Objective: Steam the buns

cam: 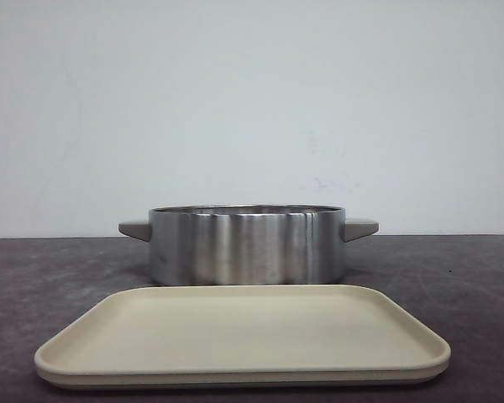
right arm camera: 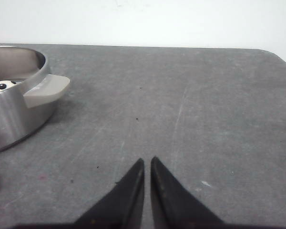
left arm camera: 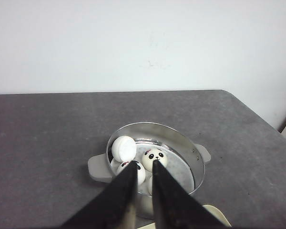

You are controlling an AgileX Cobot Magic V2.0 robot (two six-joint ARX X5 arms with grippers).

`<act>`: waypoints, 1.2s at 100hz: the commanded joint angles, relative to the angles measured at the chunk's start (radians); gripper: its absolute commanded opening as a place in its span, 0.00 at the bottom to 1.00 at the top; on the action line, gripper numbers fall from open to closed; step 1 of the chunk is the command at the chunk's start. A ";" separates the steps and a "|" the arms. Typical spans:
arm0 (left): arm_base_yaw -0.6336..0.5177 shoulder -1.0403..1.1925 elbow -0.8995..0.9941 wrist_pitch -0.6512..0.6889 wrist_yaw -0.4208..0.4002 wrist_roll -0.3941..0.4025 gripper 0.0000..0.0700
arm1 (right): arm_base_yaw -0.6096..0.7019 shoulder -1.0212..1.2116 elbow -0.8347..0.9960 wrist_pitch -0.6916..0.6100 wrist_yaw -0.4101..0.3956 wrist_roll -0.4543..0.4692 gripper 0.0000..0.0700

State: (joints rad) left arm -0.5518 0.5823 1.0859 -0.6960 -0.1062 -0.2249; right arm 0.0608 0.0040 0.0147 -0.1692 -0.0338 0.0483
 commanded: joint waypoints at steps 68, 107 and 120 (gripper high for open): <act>0.059 -0.064 -0.011 -0.008 -0.002 0.137 0.04 | 0.003 0.000 -0.003 0.011 0.000 -0.003 0.02; 0.373 -0.536 -0.713 0.392 0.160 0.062 0.04 | 0.003 0.000 -0.003 0.011 0.000 -0.003 0.02; 0.433 -0.579 -0.869 0.460 0.163 0.020 0.04 | 0.003 0.000 -0.003 0.011 0.001 -0.003 0.02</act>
State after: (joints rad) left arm -0.1387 0.0029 0.2676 -0.2821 0.0532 -0.1665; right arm 0.0608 0.0044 0.0147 -0.1688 -0.0330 0.0486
